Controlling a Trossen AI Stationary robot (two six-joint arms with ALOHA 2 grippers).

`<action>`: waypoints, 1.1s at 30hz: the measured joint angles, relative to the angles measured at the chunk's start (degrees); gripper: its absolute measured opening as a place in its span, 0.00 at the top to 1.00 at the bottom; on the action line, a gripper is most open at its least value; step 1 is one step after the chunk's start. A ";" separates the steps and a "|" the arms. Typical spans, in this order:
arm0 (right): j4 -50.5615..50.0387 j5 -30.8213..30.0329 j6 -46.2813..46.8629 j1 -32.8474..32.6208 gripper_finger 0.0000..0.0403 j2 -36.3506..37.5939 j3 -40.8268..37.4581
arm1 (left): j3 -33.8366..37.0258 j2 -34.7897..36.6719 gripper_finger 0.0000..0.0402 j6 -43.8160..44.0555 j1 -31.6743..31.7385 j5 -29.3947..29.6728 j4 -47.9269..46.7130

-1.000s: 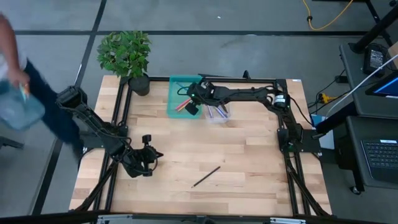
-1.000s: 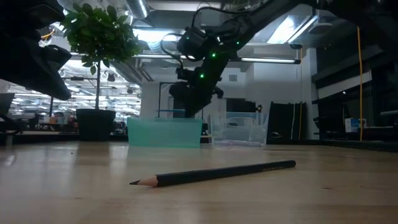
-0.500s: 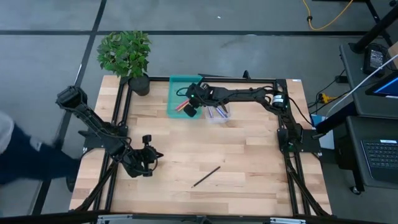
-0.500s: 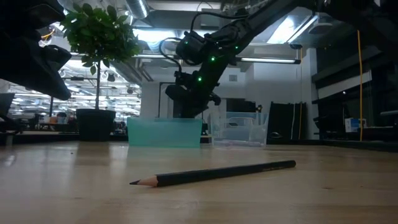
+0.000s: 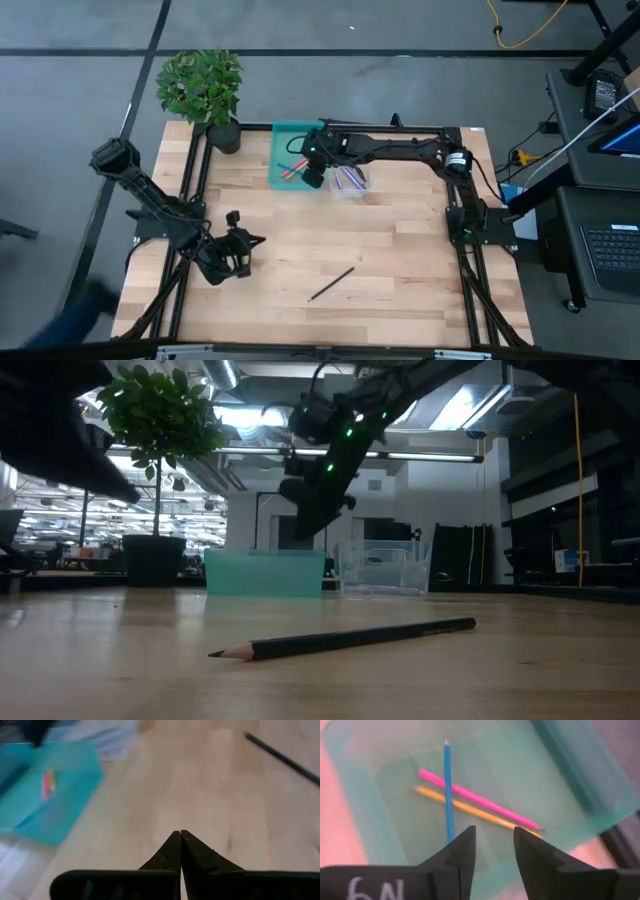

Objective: Sort pens & pencils
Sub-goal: Put the black pencil into the blue bin

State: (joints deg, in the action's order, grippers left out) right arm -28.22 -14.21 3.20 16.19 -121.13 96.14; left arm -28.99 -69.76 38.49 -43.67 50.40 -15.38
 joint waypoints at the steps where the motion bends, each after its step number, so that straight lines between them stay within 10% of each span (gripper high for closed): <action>1: -1.26 0.21 -1.69 -0.02 0.67 0.88 0.02 | 0.00 0.02 1.00 1.09 0.15 1.39 0.32; 8: -1.26 0.99 -6.56 -1.04 0.70 9.46 -6.34 | -0.04 0.02 1.00 -3.16 4.18 1.37 5.03; 22: 29.96 3.47 1.09 -14.55 0.70 44.57 -52.97 | -1.44 -4.97 1.00 -21.24 16.42 -18.48 25.10; 33: 35.92 3.25 4.22 -22.20 0.70 55.15 -65.04 | -31.48 -29.94 1.00 -16.57 15.93 -22.26 -6.51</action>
State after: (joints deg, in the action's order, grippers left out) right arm 7.70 -10.96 7.42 -6.02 -65.98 31.09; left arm -60.48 -99.70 21.92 -27.74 28.14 -21.89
